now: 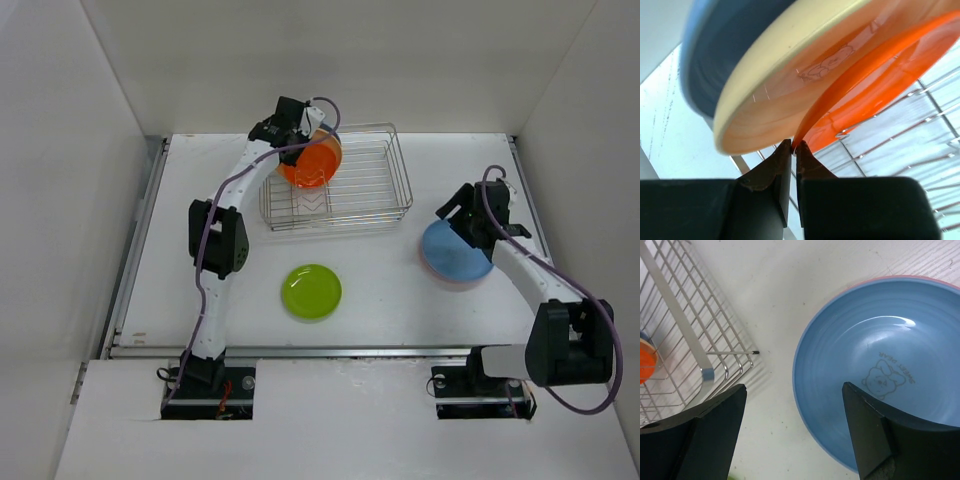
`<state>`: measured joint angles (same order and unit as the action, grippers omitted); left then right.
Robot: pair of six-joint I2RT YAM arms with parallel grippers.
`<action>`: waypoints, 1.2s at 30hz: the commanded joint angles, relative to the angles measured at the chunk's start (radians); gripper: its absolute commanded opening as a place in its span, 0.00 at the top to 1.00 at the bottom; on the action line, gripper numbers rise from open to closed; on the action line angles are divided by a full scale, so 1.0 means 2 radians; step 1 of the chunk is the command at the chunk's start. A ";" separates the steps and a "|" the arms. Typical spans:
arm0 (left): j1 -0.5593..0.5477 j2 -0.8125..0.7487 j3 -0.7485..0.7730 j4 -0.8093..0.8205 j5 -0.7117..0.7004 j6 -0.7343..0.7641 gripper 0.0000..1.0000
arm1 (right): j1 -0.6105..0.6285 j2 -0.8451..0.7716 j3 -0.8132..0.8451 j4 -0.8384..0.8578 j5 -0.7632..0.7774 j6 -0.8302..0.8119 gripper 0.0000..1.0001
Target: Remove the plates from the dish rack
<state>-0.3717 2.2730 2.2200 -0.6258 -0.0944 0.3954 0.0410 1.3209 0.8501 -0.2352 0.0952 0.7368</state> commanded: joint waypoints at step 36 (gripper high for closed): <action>-0.021 -0.198 -0.061 -0.064 0.098 -0.069 1.00 | 0.195 -0.012 0.063 0.103 -0.132 -0.148 0.08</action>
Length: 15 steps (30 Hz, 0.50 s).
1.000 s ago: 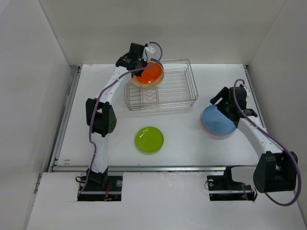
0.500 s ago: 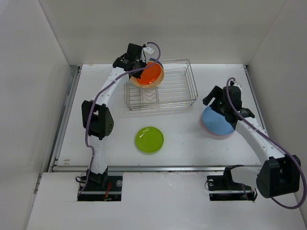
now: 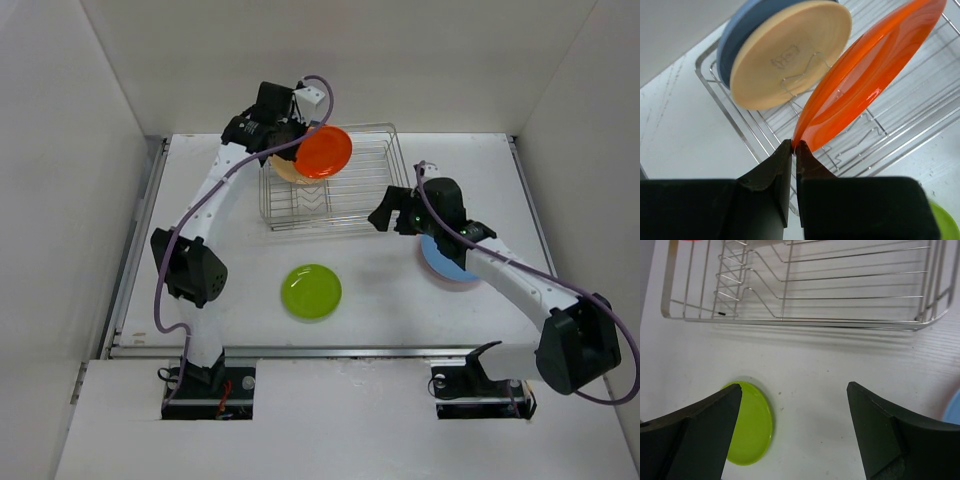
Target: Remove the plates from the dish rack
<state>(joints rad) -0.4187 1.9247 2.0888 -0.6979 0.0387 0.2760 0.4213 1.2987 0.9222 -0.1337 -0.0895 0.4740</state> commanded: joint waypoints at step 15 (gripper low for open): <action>-0.002 -0.063 -0.007 -0.163 0.210 0.005 1.00 | 0.014 0.023 0.022 0.140 -0.122 -0.046 0.01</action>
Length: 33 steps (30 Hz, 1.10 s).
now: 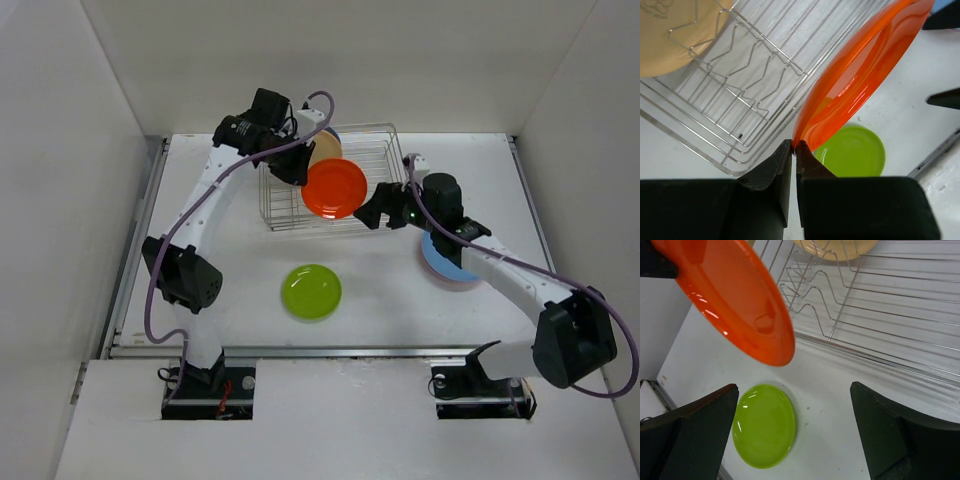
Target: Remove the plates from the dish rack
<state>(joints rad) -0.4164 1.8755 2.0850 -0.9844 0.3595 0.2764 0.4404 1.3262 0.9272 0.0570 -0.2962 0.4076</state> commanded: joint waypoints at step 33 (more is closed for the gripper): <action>0.021 -0.036 0.004 -0.094 -0.035 -0.032 0.00 | 0.067 -0.003 -0.020 0.003 -0.106 0.053 1.00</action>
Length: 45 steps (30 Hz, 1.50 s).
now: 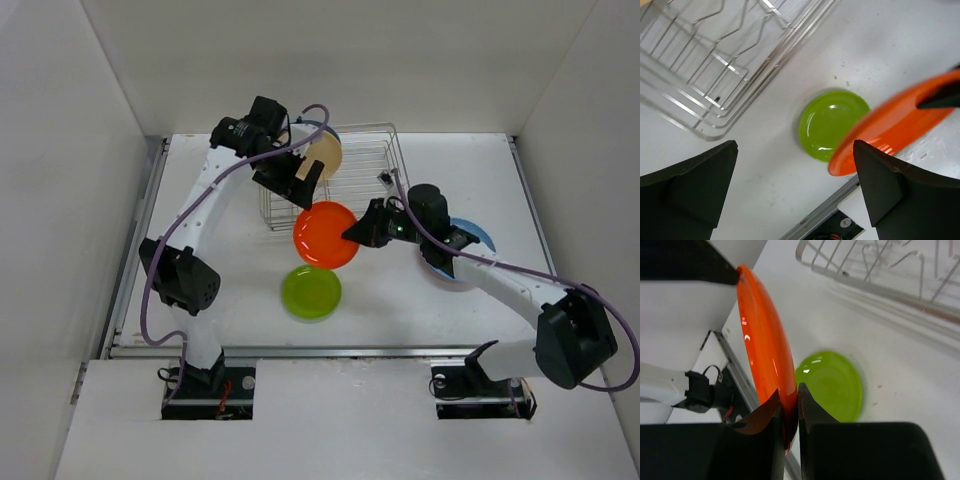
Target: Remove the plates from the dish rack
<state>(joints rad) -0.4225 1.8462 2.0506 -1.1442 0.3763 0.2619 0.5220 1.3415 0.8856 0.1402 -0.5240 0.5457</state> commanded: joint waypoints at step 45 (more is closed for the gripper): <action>0.094 -0.109 -0.059 -0.048 -0.118 -0.016 0.00 | 0.214 0.209 0.178 -0.354 0.267 -0.035 0.18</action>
<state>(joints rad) -0.2340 1.6684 1.9377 -1.1961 0.1455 0.2192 0.9302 1.7920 1.1866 -0.4511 -0.1276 0.4870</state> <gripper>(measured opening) 0.997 0.816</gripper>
